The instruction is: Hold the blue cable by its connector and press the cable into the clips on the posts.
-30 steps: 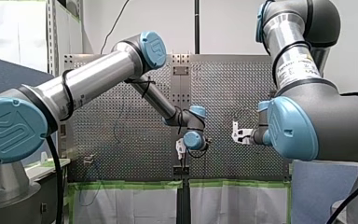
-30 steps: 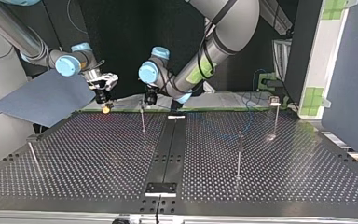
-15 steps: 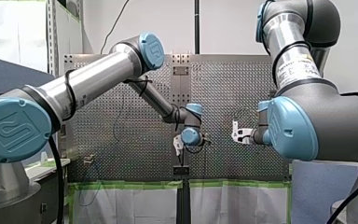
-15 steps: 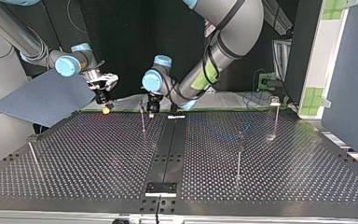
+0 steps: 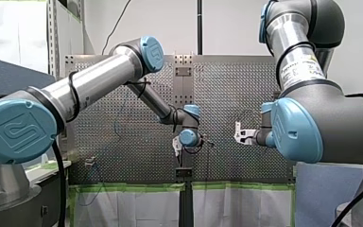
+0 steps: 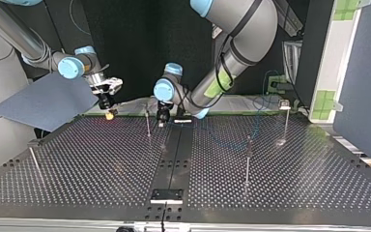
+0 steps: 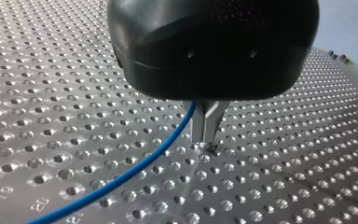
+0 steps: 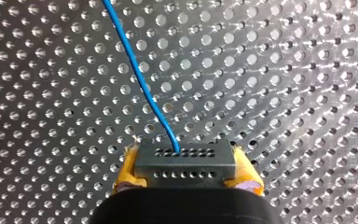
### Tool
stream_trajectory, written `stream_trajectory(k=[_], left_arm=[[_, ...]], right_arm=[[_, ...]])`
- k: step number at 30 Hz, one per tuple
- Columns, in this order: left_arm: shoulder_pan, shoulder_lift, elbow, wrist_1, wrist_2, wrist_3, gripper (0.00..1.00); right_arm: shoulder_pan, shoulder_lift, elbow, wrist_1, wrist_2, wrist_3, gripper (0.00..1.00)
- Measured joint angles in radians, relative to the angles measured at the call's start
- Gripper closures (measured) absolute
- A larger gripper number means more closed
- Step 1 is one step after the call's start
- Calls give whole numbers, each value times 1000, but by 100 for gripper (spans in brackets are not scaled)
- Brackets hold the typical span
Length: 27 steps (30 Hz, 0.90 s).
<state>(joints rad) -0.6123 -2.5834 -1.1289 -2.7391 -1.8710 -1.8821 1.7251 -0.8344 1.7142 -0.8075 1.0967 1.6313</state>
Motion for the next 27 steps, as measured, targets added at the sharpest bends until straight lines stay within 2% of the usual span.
stream_trajectory(k=[6, 18, 27], left_arm=[[10, -8, 27, -4, 16, 0, 100], [20, -57, 93, -54, 38, 7, 100], [27, -60, 98, -63, 36, 22, 100]], right_arm=[[-2, 0, 0, -31, 24, 13, 100], [-12, 2, 0, -55, 90, 14, 100], [-15, 2, 0, -56, 95, 15, 100]])
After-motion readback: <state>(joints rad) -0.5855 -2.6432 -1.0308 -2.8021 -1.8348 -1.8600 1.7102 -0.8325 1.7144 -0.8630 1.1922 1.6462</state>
